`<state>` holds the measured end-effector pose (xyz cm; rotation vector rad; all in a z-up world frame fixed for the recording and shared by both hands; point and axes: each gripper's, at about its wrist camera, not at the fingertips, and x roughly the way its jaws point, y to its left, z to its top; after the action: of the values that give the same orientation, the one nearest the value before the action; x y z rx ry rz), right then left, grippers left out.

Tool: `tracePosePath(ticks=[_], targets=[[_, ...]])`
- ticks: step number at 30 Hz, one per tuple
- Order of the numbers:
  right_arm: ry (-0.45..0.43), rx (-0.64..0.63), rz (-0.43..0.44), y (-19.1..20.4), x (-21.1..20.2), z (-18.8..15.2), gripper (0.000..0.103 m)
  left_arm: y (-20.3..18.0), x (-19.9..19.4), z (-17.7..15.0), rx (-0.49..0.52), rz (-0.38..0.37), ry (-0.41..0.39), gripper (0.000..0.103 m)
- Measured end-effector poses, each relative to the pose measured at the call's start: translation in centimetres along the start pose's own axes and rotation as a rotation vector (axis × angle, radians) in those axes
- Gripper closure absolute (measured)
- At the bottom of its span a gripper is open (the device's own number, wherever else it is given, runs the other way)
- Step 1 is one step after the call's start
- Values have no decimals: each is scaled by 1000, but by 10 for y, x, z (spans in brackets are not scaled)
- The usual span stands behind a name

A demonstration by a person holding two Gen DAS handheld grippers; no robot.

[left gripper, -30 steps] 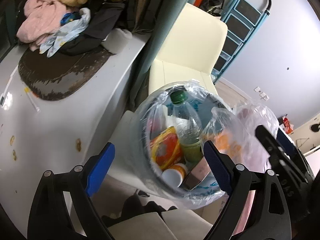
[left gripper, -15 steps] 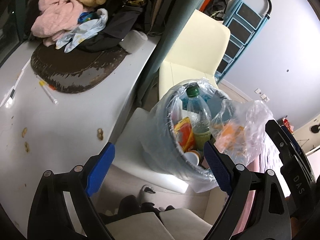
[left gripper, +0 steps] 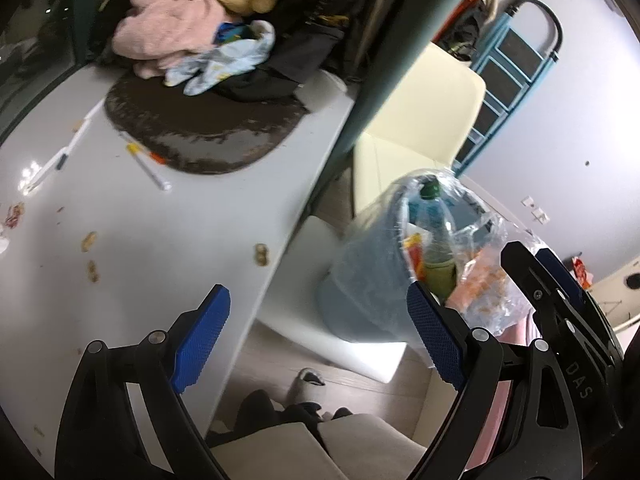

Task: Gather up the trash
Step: 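Move both grippers back toward the table, then move the open right gripper toward the crumpled white tissue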

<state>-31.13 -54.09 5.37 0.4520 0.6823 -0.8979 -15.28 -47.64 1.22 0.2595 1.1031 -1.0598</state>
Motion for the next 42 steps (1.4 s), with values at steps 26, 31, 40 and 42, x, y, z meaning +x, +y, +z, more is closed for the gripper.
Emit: tracePosePath(ticks=[26,31,40,42], targets=[[123,-273,268,205,-12,-70,40,199,-100,-103,-346,194,-49,16],[125,-354,329,244,-18,-74,40,232,-126,-117,-434,244,-96,16],[139,-467,444,300,-12,-76,40,268,-150,-131,-540,353,-141,16],[142,-495,477,314,-8,-75,40,279,-157,-131,-574,387,-157,16]])
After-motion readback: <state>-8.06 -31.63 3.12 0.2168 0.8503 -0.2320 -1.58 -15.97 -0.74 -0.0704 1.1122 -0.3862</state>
